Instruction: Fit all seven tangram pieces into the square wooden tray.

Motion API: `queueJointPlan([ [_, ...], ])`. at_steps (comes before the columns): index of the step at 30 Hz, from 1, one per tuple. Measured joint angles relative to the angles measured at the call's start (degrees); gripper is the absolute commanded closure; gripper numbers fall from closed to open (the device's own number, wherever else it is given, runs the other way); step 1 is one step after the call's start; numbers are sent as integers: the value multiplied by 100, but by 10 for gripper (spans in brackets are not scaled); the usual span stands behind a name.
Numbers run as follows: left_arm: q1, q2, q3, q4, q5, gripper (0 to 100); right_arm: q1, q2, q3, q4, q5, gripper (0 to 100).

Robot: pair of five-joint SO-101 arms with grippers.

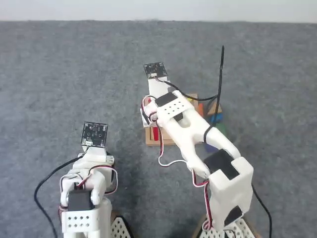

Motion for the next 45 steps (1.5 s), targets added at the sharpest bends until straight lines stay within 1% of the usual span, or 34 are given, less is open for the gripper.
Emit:
queueJointPlan([
  [2, 0, 0, 0, 0, 0, 979, -35, 53, 0, 0, 0, 991],
  [4, 0, 0, 0, 0, 0, 979, -88, 53, 0, 0, 0, 968],
  [9, 0, 0, 0, 0, 0, 979, -123, 53, 0, 0, 0, 825],
  [12, 0, 0, 0, 0, 0, 979, -149, 53, 0, 0, 0, 773],
  [15, 0, 0, 0, 0, 0, 979, -149, 62, -44, 18, 0, 779],
  [20, 0, 0, 0, 0, 0, 979, -158, 62, -378, 343, 0, 812],
  [29, 0, 0, 0, 0, 0, 979, 255, 62, -492, 501, 149, 812],
  [34, 0, 0, 0, 0, 0, 979, 264, 62, -492, 563, 176, 812],
  [41, 0, 0, 0, 0, 0, 979, 290, 62, -800, 1160, 193, 812],
  [45, 0, 0, 0, 0, 0, 979, 290, 62, -835, 1222, 273, 812],
])
